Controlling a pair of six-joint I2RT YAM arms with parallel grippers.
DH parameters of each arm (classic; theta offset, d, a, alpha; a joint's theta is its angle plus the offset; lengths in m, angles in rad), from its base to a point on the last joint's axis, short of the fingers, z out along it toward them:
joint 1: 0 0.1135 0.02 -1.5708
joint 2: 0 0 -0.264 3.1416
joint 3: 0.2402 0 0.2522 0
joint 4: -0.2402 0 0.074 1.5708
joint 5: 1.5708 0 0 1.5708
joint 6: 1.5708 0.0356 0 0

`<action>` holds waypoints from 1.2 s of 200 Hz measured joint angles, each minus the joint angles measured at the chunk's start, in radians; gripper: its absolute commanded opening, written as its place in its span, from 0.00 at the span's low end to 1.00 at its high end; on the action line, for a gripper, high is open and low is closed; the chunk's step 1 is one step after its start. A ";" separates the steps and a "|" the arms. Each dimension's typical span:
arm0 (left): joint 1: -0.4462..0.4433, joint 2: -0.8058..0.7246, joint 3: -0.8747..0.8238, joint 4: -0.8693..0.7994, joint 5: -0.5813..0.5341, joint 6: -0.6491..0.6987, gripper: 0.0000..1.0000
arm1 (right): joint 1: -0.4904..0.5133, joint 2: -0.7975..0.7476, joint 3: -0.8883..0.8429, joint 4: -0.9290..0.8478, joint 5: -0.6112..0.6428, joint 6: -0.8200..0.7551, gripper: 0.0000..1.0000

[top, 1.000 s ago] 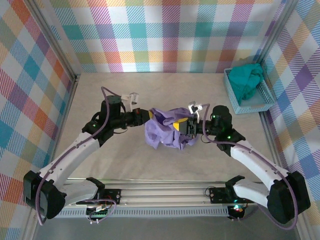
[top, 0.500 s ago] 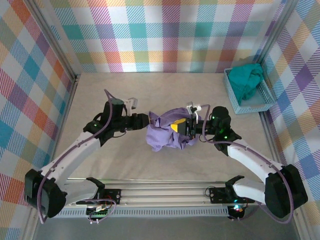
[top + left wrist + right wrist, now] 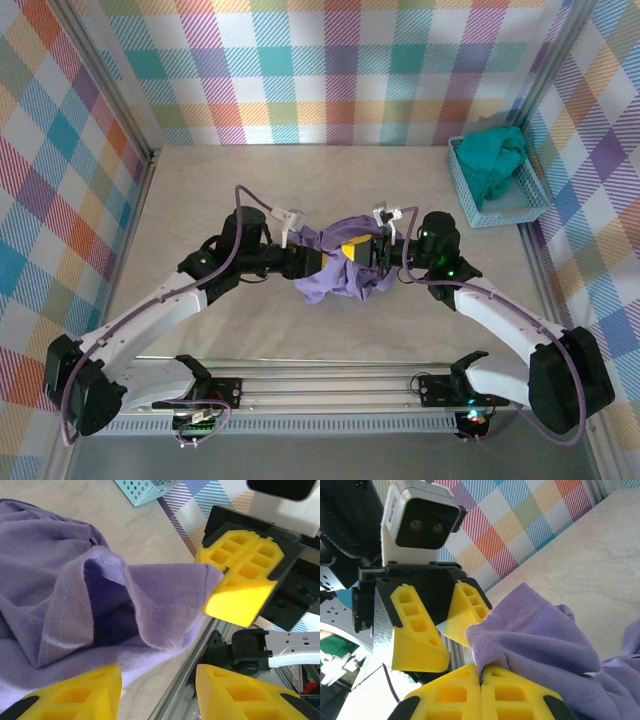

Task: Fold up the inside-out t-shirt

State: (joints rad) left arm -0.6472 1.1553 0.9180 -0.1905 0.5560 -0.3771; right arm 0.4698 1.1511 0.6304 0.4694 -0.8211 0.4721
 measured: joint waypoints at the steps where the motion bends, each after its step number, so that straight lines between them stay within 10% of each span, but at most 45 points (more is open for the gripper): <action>1: 0.000 0.002 0.001 0.002 0.001 0.000 0.43 | 0.000 0.000 0.000 0.000 0.000 0.000 0.00; 81: 0.000 0.084 0.066 0.085 0.013 -0.009 0.30 | 0.000 -0.010 0.000 -0.026 0.001 -0.008 0.00; 129: 0.000 0.116 0.089 0.080 0.031 -0.021 0.00 | 0.000 -0.023 0.002 -0.077 0.016 -0.048 0.06; 196: -0.053 0.116 0.354 -0.257 -0.129 -0.121 0.00 | 0.170 -0.048 0.194 -0.570 0.612 -0.363 0.30; 240: -0.102 0.117 0.381 -0.358 -0.245 -0.194 0.00 | 0.204 -0.159 0.081 -0.552 0.608 -0.407 0.48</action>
State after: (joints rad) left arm -0.7490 1.2724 1.2987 -0.5484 0.3111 -0.5713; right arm 0.6739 0.9916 0.7113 -0.0826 -0.2134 0.0647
